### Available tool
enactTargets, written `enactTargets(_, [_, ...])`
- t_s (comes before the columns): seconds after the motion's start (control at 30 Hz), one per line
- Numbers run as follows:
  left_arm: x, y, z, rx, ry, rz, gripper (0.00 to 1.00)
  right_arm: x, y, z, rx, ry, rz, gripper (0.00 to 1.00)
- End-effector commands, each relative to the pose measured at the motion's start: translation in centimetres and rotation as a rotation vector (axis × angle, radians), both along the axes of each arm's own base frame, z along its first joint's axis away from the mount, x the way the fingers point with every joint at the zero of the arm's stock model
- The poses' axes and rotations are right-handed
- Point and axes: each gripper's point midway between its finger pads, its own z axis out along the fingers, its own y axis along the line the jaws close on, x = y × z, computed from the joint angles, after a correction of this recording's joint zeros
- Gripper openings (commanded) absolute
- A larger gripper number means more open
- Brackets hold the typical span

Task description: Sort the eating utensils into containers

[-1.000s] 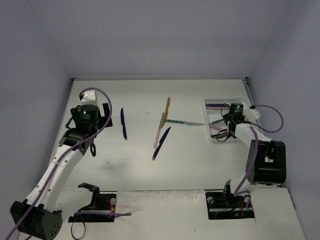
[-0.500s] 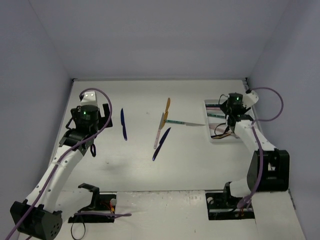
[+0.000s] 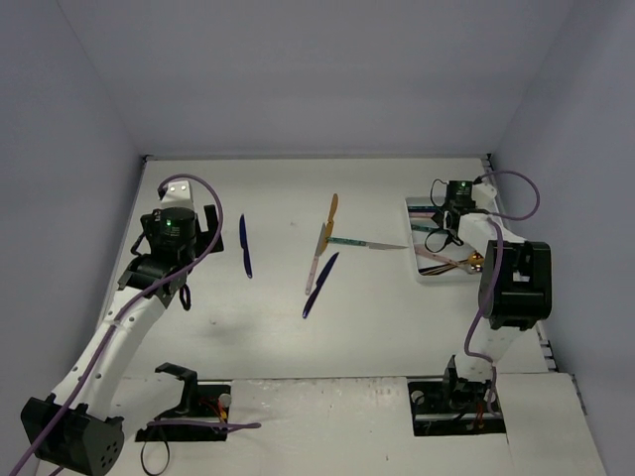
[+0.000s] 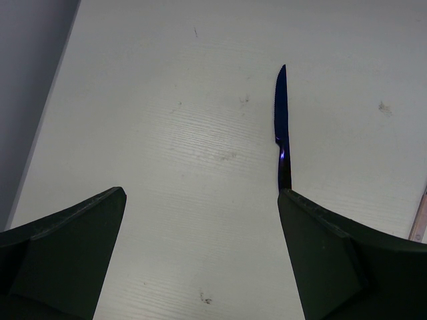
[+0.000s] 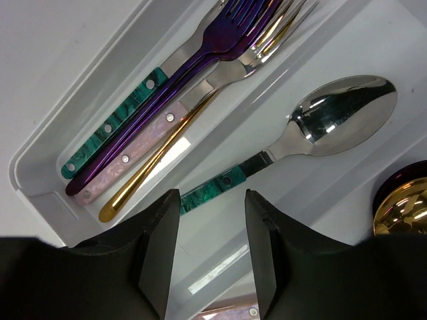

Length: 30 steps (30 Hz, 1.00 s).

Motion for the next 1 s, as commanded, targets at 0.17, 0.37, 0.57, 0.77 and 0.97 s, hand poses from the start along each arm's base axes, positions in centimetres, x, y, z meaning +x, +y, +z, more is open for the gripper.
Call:
enactTargets(0.17, [0.8, 0.1, 1.7, -0.018, -0.063, 0.015, 0.98, -0.2, -1.3, -0.2, 0.107, -0.079, -0.242, 0.41])
enactTargets(0.37, [0.8, 0.2, 1.7, -0.014, -0.061, 0.016, 0.97, -1.3, -1.4, -2.1, 0.240, -0.079, -0.379, 0.40])
enactTargets(0.57, [0.9, 0.1, 1.4, -0.015, -0.053, 0.015, 0.97, -0.7, -0.9, -2.4, 0.335, -0.070, -0.446, 0.40])
enactTargets(0.77, [0.8, 0.2, 1.4, -0.012, -0.055, 0.020, 0.97, -1.6, -0.2, -5.0, 0.399, 0.026, -0.532, 0.40])
enactTargets(0.97, [0.7, 0.2, 1.6, -0.016, -0.060, 0.018, 0.97, -1.3, -0.2, -5.0, 0.425, 0.040, -0.587, 0.40])
